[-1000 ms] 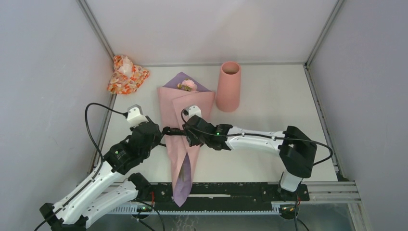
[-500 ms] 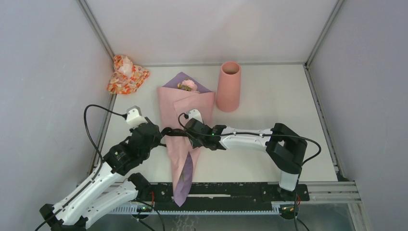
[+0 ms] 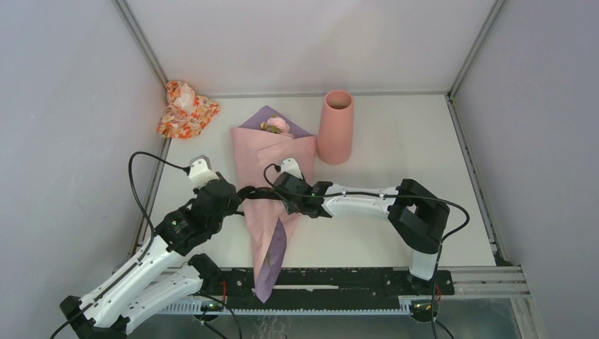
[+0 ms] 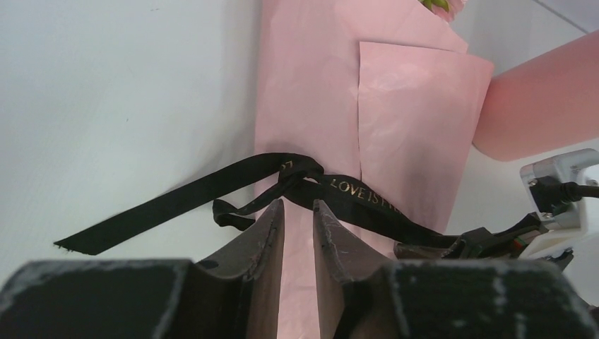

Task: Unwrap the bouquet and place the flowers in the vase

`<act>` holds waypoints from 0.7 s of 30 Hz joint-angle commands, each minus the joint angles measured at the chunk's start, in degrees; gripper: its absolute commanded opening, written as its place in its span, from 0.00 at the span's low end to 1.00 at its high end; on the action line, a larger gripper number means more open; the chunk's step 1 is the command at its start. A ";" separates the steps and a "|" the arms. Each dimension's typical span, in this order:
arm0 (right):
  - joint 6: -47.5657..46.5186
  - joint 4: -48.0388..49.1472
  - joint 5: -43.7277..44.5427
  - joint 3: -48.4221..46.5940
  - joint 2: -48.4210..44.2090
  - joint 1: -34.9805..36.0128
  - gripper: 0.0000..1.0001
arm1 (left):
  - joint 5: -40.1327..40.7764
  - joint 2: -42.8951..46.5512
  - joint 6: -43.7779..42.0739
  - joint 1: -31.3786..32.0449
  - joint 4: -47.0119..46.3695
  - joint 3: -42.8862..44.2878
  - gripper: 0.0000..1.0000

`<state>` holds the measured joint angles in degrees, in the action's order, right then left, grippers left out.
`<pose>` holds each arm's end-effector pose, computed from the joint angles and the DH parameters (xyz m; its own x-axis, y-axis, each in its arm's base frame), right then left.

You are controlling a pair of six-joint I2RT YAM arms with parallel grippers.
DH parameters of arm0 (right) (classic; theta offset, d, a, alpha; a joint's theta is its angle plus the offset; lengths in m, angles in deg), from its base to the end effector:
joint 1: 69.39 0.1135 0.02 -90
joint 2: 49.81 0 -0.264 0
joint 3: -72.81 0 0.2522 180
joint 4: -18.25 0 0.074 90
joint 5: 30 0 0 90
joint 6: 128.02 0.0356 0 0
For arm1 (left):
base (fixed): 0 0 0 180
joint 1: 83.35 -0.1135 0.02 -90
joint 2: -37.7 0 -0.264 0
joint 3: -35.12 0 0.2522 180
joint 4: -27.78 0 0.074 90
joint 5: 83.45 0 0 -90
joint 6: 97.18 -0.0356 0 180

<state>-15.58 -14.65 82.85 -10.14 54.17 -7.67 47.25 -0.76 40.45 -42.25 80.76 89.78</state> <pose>0.1932 0.3299 0.1928 -0.6224 -0.4144 -0.6640 -0.5038 0.8614 -0.0654 0.1180 -0.0721 0.2876 -0.3815 -0.4105 -0.8282 -0.2627 0.9072 -0.3286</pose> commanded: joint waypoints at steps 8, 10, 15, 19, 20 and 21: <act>-0.27 -3.25 3.16 -7.21 5.77 -2.43 0.51 | -0.10 0.12 0.61 -0.40 -2.21 -1.08 0.26; -0.52 -3.48 2.24 -8.32 6.84 -2.90 0.50 | -0.19 0.09 0.57 -0.34 -2.43 -1.24 0.26; -0.95 -4.15 -0.44 -10.64 9.29 -3.89 0.45 | -0.30 -0.21 0.32 -0.35 -2.55 -1.35 0.26; -0.86 -3.94 -3.51 -11.23 10.59 -5.23 0.34 | -0.24 -0.26 0.01 -0.39 -2.66 -1.57 0.26; -0.88 -3.75 -4.44 -11.23 10.76 -5.60 0.31 | -0.28 -0.25 -0.08 -0.41 -2.81 -1.61 0.26; -0.82 -3.64 -5.04 -11.23 10.94 -5.84 0.27 | -0.32 -0.43 -0.21 -0.39 -2.91 -1.71 0.26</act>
<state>-15.71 -18.56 80.78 -19.47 64.43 -12.13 46.77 -1.05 40.43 -42.25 79.76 88.60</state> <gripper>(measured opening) 0.325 0.264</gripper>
